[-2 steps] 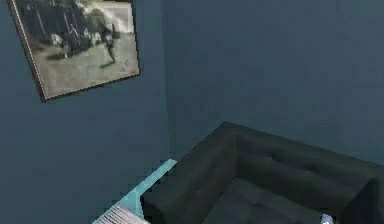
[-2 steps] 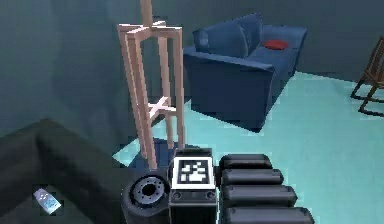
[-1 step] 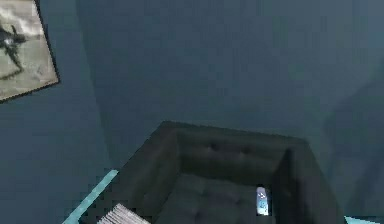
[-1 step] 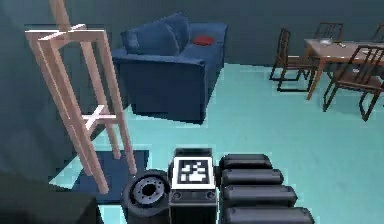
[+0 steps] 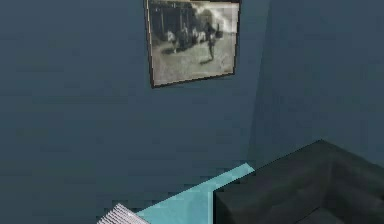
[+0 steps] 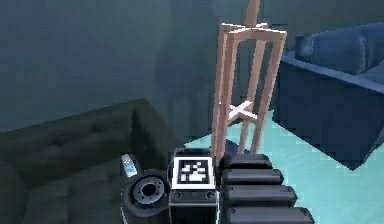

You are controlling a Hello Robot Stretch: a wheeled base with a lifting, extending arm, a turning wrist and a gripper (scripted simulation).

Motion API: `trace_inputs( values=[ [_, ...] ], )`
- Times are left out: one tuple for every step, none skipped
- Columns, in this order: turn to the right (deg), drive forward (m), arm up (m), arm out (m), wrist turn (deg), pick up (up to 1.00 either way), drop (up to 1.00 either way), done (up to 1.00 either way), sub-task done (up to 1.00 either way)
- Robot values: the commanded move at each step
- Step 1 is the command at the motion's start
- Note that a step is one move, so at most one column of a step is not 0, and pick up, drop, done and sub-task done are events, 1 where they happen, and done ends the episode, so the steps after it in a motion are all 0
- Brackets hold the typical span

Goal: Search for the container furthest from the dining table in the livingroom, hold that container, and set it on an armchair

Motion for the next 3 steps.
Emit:
trace_inputs(
  values=[
    [-12.0, 0.0, 0.0, 0.0, 0.0, 0.0, 0.0, 0.0, 0.0],
    [0.0, 0.0, 0.0, 0.48, 0.0, 0.0, 0.0, 0.0, 0.0],
    [0.0, 0.0, 0.0, 0.0, 39.0, 0.0, 0.0, 0.0, 0.0]
  ],
)
